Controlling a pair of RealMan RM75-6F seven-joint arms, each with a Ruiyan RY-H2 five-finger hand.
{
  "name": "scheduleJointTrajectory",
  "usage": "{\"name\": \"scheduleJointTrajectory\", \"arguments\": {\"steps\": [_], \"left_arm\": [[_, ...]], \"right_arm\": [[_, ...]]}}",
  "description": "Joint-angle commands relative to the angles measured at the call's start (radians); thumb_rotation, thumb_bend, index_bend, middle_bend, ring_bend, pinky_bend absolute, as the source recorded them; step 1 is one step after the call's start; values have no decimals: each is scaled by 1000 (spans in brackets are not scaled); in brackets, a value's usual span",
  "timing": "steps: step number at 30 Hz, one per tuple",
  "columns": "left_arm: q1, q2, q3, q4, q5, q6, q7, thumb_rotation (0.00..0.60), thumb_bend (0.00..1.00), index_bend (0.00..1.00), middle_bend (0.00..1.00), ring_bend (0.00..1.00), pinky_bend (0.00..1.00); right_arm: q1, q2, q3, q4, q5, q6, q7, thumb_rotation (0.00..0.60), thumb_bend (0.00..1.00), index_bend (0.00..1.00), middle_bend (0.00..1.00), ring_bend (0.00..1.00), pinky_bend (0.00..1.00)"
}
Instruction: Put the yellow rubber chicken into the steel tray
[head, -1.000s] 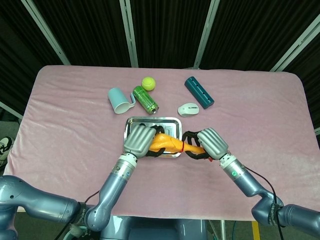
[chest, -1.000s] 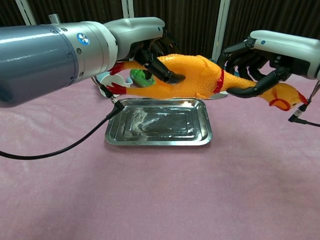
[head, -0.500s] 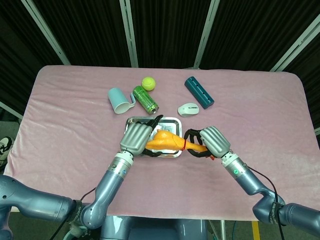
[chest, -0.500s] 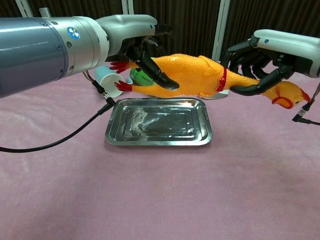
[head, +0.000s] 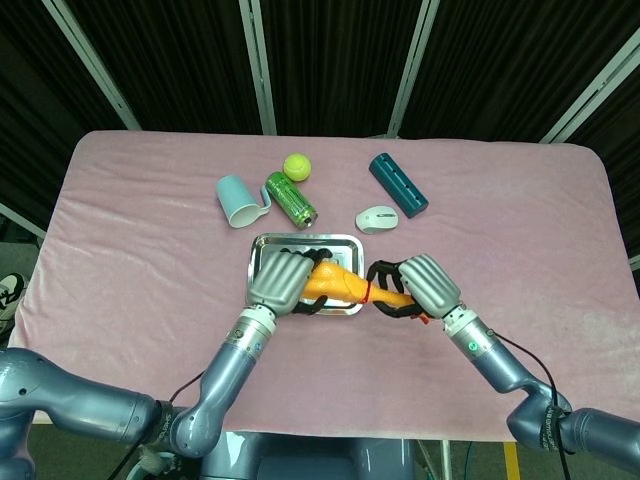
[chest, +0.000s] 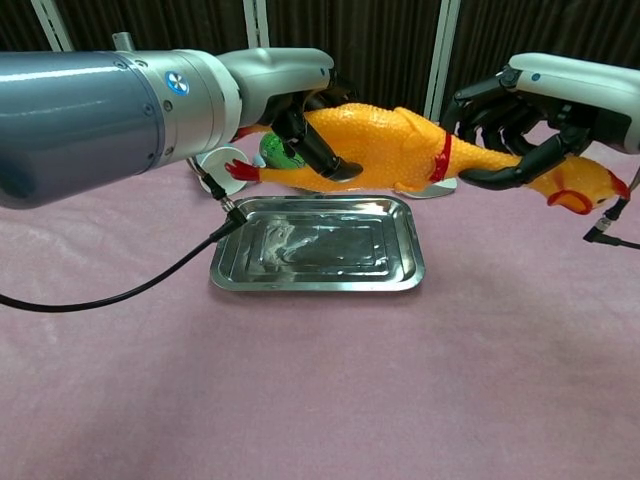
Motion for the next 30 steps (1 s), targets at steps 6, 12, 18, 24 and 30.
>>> {"name": "scheduleJointTrajectory", "arguments": {"steps": [6,12,18,24,30], "left_arm": [[-3,-27,0,21,25,18,-12,600,589,585,693,625,439],[6,-39,5,32,51,15,-38,600,697,729,830,713,545],[17,-46,3,37,68,14,-64,600,693,735,847,731,565],[27,-22,5,15,62,-5,-69,600,207,347,541,584,513],[42,13,7,-11,67,-13,-78,600,11,10,242,254,381]], "right_arm": [[-4,3,-6,-4,-4,6,-3,600,635,870,692,703,849],[-3,3,-9,-6,-6,6,-2,600,635,872,696,707,851],[-3,3,-9,-5,-6,7,1,600,635,873,696,707,851],[-4,6,-9,-2,0,5,6,600,634,873,696,708,851],[-8,12,-10,5,5,7,12,600,635,873,696,707,851]]}}
